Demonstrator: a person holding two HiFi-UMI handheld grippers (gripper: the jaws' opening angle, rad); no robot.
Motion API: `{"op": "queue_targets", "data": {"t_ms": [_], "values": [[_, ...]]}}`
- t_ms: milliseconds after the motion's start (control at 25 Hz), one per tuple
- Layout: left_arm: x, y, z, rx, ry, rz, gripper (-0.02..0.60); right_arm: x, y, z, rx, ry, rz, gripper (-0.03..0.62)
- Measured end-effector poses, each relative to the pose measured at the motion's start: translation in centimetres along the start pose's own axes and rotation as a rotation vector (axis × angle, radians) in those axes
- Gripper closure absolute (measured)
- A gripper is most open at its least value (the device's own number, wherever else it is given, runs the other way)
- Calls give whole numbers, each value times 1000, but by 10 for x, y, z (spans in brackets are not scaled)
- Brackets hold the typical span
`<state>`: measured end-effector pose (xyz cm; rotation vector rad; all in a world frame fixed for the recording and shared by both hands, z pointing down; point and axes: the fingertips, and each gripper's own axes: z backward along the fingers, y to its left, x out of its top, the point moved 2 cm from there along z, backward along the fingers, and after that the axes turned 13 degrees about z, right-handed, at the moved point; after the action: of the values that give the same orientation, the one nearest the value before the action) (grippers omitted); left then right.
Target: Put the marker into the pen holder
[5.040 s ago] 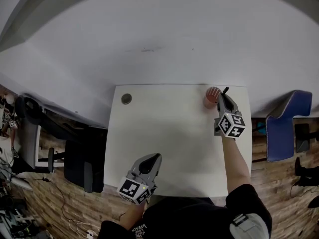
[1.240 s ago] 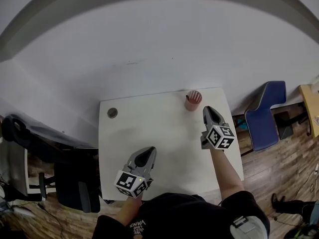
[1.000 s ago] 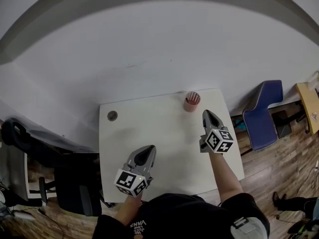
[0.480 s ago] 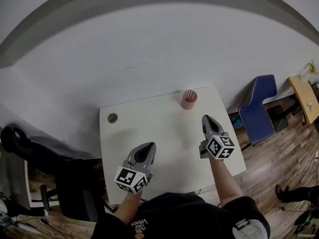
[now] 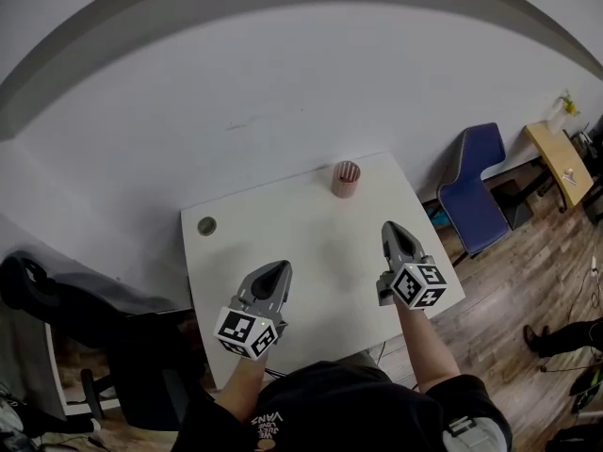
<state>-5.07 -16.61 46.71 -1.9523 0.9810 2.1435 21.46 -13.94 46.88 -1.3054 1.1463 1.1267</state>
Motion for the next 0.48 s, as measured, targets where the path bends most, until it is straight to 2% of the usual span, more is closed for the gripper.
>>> {"op": "queue_targets", "data": {"t_ms": [480], "values": [[0,-1,10,-73,10,2,529,7,28,51,-50,-42,-3,592]]}}
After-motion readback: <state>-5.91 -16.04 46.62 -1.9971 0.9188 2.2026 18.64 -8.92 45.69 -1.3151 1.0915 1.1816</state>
